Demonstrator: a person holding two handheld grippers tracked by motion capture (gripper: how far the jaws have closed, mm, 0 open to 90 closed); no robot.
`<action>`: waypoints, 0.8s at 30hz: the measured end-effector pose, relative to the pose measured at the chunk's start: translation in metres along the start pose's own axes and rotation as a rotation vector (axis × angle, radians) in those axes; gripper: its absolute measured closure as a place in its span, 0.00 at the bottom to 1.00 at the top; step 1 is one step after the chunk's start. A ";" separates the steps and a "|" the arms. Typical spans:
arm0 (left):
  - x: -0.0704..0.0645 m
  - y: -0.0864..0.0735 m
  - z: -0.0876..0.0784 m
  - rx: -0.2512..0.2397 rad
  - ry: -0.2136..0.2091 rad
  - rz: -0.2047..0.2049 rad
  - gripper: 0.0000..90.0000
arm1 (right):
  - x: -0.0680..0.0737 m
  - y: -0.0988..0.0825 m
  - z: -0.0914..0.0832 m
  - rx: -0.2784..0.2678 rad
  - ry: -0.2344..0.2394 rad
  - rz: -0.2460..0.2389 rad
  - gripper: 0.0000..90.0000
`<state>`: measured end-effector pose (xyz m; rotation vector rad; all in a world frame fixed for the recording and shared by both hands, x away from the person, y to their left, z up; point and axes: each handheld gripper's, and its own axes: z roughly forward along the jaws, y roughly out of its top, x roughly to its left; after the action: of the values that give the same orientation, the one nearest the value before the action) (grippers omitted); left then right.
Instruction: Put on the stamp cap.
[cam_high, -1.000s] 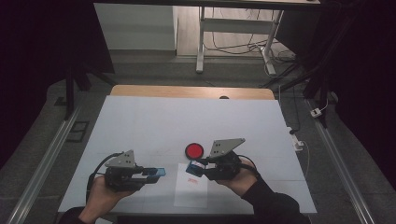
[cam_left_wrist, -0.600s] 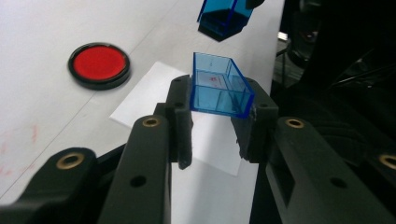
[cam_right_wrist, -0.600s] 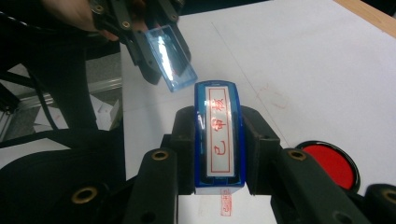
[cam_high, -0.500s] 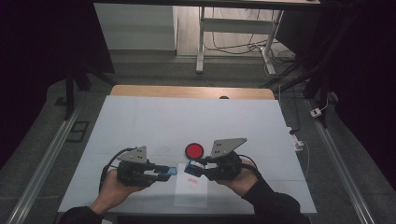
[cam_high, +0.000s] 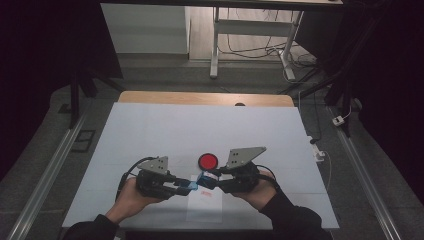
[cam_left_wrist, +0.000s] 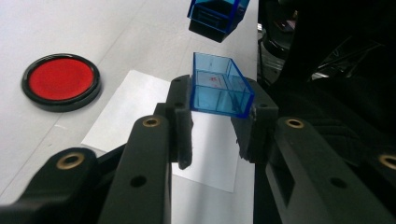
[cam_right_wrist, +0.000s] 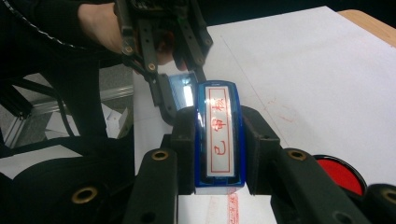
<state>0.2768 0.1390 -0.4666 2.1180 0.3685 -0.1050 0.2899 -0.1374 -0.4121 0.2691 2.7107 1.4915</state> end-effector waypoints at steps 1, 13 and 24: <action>0.001 0.001 0.002 0.002 -0.005 0.005 0.76 | 0.000 0.000 0.000 -0.001 0.003 -0.001 0.77; 0.008 0.011 0.022 0.033 -0.079 0.064 0.76 | 0.002 0.001 0.002 -0.004 0.024 -0.020 0.77; 0.011 0.014 0.027 0.029 -0.122 0.080 0.76 | 0.004 0.001 0.004 -0.005 0.048 -0.034 0.77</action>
<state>0.2938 0.1114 -0.4724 2.1403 0.2108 -0.1928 0.2862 -0.1326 -0.4135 0.1885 2.7330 1.5154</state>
